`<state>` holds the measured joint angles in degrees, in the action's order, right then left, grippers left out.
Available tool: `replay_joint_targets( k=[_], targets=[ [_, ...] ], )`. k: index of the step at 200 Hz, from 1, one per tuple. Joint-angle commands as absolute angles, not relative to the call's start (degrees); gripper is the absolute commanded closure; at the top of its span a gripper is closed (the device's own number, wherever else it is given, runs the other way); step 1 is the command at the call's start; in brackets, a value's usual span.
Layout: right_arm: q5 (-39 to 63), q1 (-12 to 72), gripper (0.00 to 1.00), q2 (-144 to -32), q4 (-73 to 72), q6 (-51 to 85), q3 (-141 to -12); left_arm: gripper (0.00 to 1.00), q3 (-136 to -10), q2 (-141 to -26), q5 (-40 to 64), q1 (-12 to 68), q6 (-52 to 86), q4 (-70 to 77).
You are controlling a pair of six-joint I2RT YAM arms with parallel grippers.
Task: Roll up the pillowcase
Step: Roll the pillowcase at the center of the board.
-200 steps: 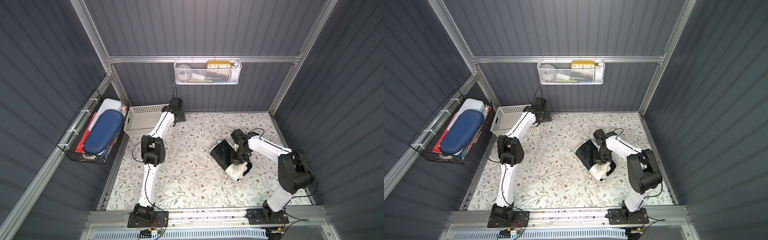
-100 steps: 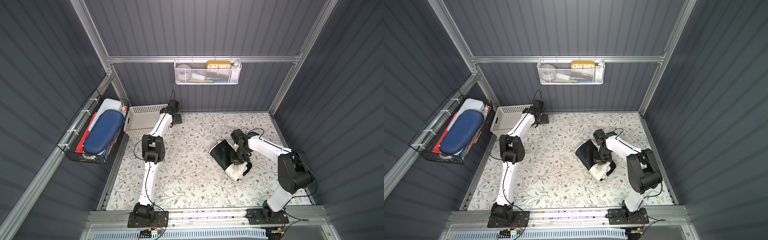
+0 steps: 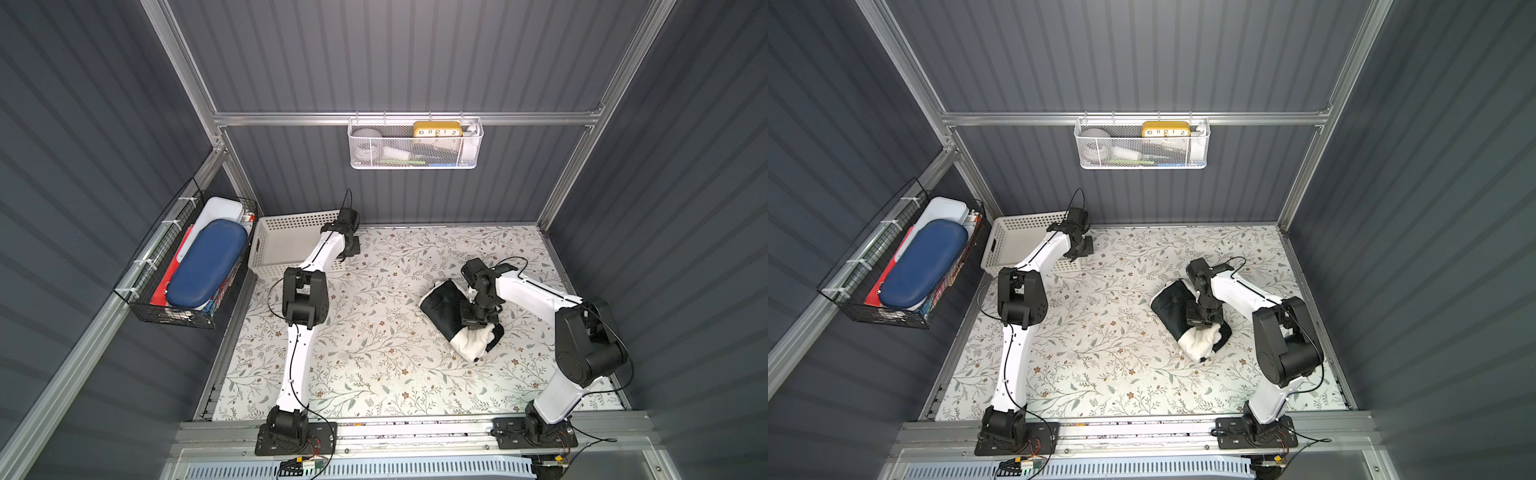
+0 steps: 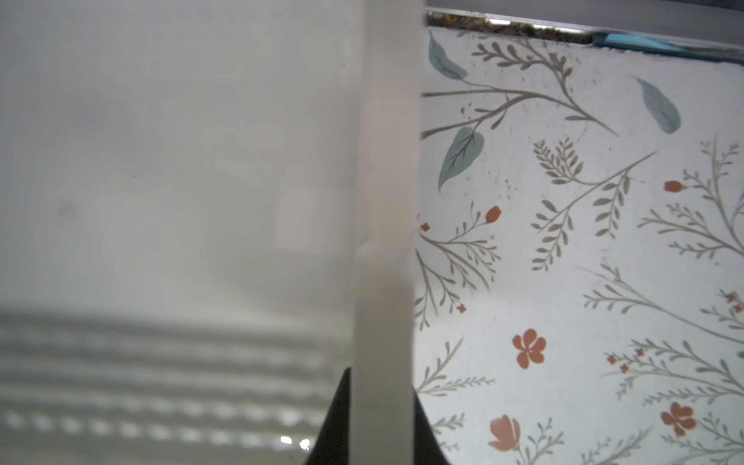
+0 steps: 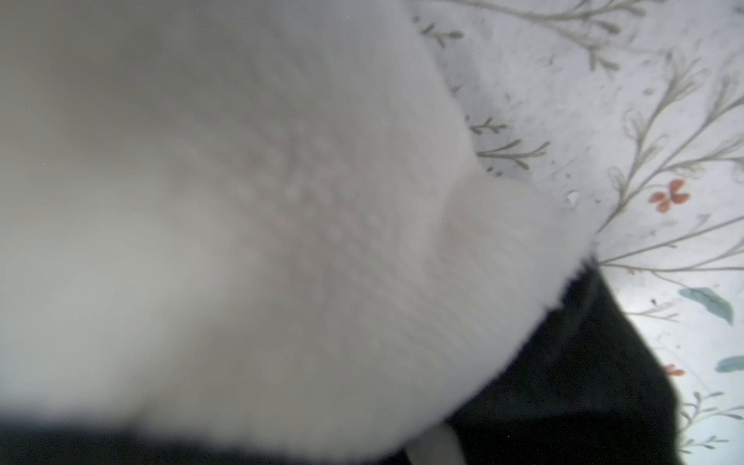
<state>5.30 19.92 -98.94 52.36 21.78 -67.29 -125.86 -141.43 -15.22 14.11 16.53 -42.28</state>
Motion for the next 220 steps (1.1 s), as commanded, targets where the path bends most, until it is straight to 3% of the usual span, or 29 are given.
replay_joint_targets(
  k=[1, 74, 106, 132, 150, 159, 174, 182, 193, 203, 220],
  targets=[
    [3.7, 19.4, 1.0, -101.9, 51.6, 21.0, -67.1, 0.92, -120.6, -137.5, -10.5, 15.7, 22.1, -47.2],
    [4.0, 18.9, 1.0, -101.7, 51.5, 20.9, -67.2, 0.98, -107.9, -127.8, -3.9, 30.1, 32.0, -51.0],
    [3.8, 18.2, 1.0, -101.3, 51.9, 20.9, -67.2, 0.97, -101.4, -125.3, -1.4, 36.8, 36.3, -52.1],
    [4.3, 18.0, 1.0, -101.6, 51.8, 20.8, -67.3, 0.93, -95.5, -123.0, 0.8, 37.4, 38.2, -49.3],
    [4.8, 18.0, 1.0, -102.0, 51.9, 20.8, -67.7, 0.74, -96.3, -124.1, -0.1, 37.4, 38.4, -49.9],
    [5.2, 18.0, 1.0, -102.0, 52.3, 20.6, -68.1, 0.5, -97.1, -124.5, -1.1, 37.4, 38.9, -50.6],
    [5.2, 18.0, 0.94, -101.4, 52.4, 20.3, -68.2, 0.32, -97.6, -124.4, -0.1, 37.4, 38.6, -49.0],
    [5.4, 18.0, 0.88, -101.3, 52.7, 20.1, -68.4, 0.16, -98.9, -124.7, 0.1, 37.4, 38.0, -48.6],
    [5.1, 18.0, 0.79, -101.1, 52.9, 20.0, -68.4, 0.13, -101.3, -125.2, -0.2, 37.4, 37.4, -48.9],
    [4.8, 18.0, 0.77, -101.0, 53.1, 20.0, -68.4, 0.01, -103.8, -125.0, 0.2, 37.4, 36.9, -49.5],
    [4.0, 18.0, 0.76, -100.6, 53.2, 20.2, -68.1, 0.01, -109.0, -123.4, -1.0, 37.4, 37.1, -52.5]
  ],
)
